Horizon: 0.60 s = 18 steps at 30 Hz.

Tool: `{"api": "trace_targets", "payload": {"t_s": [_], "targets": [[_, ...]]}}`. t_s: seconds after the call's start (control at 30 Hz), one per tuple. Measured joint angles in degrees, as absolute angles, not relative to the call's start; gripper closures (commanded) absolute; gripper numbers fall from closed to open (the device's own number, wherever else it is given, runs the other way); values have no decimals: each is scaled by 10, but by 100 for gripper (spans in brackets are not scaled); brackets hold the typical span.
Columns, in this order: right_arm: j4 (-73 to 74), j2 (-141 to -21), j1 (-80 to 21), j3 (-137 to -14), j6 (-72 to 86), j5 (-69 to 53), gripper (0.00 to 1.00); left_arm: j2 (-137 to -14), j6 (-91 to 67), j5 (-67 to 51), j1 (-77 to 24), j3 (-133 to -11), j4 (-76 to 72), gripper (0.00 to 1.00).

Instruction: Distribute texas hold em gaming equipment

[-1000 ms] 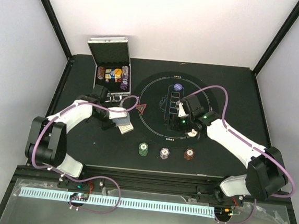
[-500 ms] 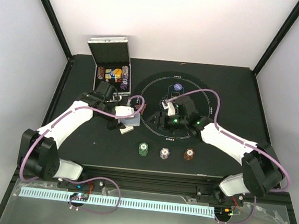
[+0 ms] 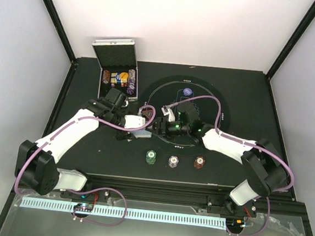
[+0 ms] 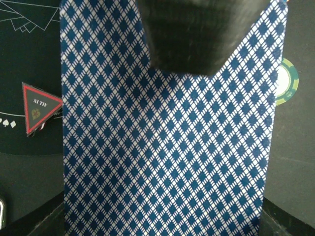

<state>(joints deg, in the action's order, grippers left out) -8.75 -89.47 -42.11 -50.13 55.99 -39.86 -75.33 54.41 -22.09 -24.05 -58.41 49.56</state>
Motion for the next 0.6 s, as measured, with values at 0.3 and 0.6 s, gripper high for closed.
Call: {"api": "trace_targets", "payload": {"t_s": [0.3,0.6], "targets": [[-149,-927,-437,-506,606,-412,82,-749,538,-220,-251,-588,498,98],[-216,-933,-444,-500,647,-426,99,-722,522,-225,-255,-589,508,1]]}}
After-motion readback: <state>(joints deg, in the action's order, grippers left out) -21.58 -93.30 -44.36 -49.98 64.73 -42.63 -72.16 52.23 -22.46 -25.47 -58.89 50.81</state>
